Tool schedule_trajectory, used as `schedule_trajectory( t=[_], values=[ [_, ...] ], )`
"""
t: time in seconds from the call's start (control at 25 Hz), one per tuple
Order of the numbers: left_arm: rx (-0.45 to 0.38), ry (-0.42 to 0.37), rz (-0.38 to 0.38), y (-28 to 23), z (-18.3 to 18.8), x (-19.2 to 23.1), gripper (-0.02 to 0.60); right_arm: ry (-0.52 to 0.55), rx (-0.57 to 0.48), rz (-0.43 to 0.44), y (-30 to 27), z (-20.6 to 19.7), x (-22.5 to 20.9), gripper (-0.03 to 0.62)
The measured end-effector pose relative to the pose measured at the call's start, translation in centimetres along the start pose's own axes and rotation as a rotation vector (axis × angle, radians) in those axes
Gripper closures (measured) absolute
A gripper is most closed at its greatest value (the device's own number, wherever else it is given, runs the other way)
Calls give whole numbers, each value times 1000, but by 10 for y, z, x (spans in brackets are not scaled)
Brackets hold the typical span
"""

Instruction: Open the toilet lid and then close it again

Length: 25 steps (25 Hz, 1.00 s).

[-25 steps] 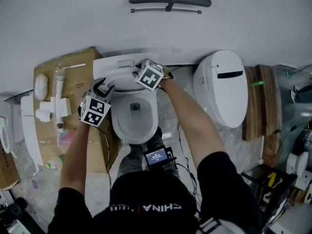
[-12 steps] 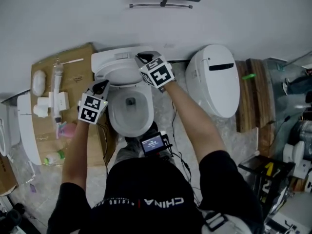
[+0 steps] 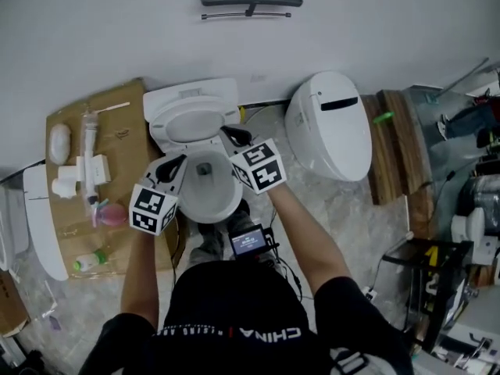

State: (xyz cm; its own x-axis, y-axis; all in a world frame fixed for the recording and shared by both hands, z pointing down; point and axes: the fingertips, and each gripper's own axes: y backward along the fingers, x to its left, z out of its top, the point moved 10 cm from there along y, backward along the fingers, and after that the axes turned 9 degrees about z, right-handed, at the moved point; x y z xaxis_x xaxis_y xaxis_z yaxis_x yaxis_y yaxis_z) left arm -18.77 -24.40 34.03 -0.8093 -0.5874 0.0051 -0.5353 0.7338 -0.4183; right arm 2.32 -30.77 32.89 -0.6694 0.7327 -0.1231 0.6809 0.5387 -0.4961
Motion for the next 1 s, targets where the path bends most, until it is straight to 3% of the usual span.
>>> schedule_trajectory(
  t=[0.24,0.52,1.0],
  values=[
    [-3,-1,-10,36,-19,-12,572,-30,13,-7,30,-22,22,577],
    [1,3,44,65,-29,-50,572,13,-10,21,56,-29,43,577],
    [31,-6,172,106,-42,-185,572,55,-33,103,177,-104,71,577]
  ],
)
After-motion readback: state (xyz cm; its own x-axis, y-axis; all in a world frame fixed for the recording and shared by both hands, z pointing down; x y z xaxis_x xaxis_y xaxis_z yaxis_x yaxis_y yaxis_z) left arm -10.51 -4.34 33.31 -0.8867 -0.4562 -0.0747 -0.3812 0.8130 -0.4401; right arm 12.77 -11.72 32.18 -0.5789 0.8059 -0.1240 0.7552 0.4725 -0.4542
